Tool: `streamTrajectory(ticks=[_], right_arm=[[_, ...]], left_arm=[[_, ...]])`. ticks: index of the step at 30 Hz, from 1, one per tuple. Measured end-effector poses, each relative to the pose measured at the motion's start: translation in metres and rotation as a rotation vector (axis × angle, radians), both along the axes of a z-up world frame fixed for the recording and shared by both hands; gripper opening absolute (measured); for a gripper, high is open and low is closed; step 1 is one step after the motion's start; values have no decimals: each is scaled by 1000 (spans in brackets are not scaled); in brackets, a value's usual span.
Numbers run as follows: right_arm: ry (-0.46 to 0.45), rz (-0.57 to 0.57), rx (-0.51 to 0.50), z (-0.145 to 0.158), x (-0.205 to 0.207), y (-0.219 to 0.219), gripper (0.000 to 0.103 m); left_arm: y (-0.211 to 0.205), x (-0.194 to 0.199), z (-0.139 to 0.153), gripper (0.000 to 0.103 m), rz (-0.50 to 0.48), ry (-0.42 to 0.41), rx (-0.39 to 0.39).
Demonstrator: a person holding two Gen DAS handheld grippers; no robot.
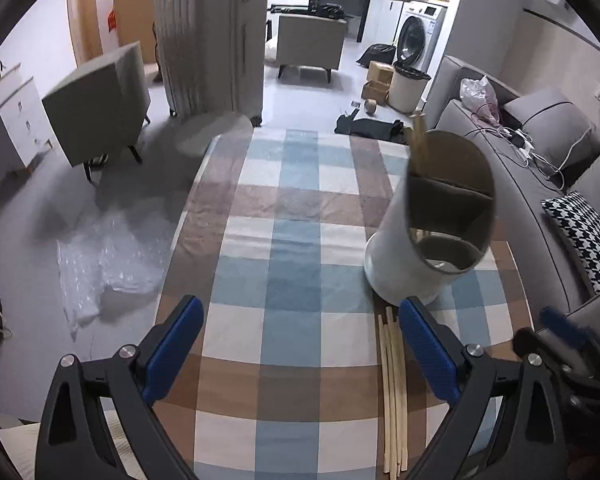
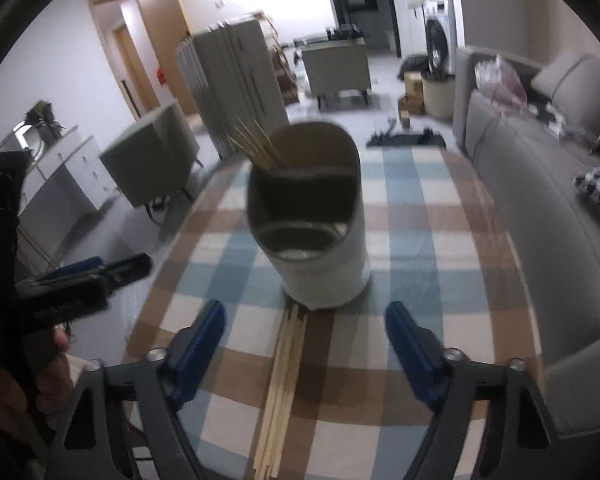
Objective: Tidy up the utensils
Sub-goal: 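Move the right tool to the chopsticks beside the holder and close on one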
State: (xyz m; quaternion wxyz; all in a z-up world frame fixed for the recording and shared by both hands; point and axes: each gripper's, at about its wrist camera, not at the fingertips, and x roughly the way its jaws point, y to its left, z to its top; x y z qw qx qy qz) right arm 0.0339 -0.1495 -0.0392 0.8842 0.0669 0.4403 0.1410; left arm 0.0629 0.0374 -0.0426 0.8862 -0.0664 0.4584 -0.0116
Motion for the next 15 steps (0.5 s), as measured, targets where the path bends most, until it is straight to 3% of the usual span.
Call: streamTrajectory(ticks=[5,8,15], right_arm=[[127,5,21,-35,22,3,59],[194,15,-12,-56,31,11,44],[334,26,-39,-96,45,22,32]], left_arm=[[-2,3,-7,95,7,37,26],[-1,5,-11,95,8,64,26],[20,13,-20,95,64,127,-16]])
